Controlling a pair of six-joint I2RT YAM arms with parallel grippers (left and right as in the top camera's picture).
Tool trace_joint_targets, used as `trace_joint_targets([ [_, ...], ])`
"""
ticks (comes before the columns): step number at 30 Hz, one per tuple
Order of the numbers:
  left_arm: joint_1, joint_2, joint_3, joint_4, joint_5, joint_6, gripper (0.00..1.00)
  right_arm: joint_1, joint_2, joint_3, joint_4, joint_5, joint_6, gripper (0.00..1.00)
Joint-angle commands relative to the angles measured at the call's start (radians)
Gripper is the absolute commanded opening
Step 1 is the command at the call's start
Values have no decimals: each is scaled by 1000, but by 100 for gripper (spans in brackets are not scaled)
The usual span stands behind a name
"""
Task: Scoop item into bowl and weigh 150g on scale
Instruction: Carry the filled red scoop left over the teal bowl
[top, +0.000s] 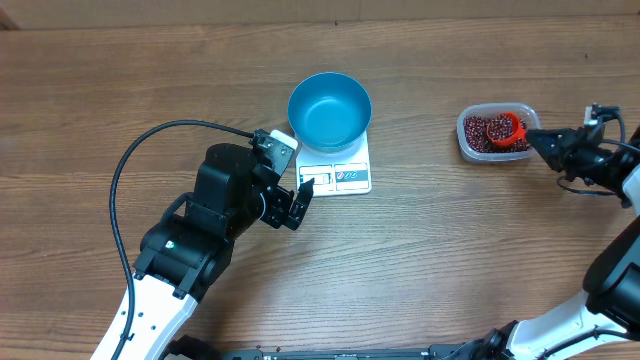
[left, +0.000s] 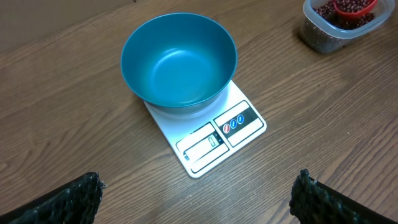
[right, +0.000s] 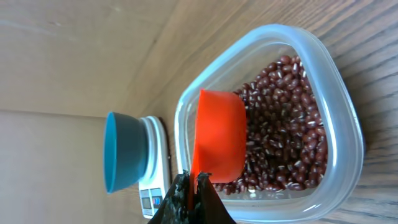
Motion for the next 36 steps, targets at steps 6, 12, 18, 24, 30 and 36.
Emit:
trace_joint_targets([
  [6, 2, 8, 21, 0, 6, -10, 100, -6, 5, 6, -1, -129, 1, 4],
  [12, 2, 8, 21, 0, 6, -10, 100, -6, 5, 6, -19, -153, 0, 4],
  [18, 2, 8, 21, 0, 7, -10, 100, -6, 5, 7, -27, -257, 1, 4],
  [24, 2, 8, 21, 0, 6, -10, 100, -5, 5, 7, -39, -317, 5, 4],
  [30, 2, 8, 21, 1, 6, -10, 99, 29, 5, 7, -54, -346, 9, 4],
  [36, 2, 8, 21, 1, 6, -10, 100, 101, 5, 7, -53, -346, 24, 4],
])
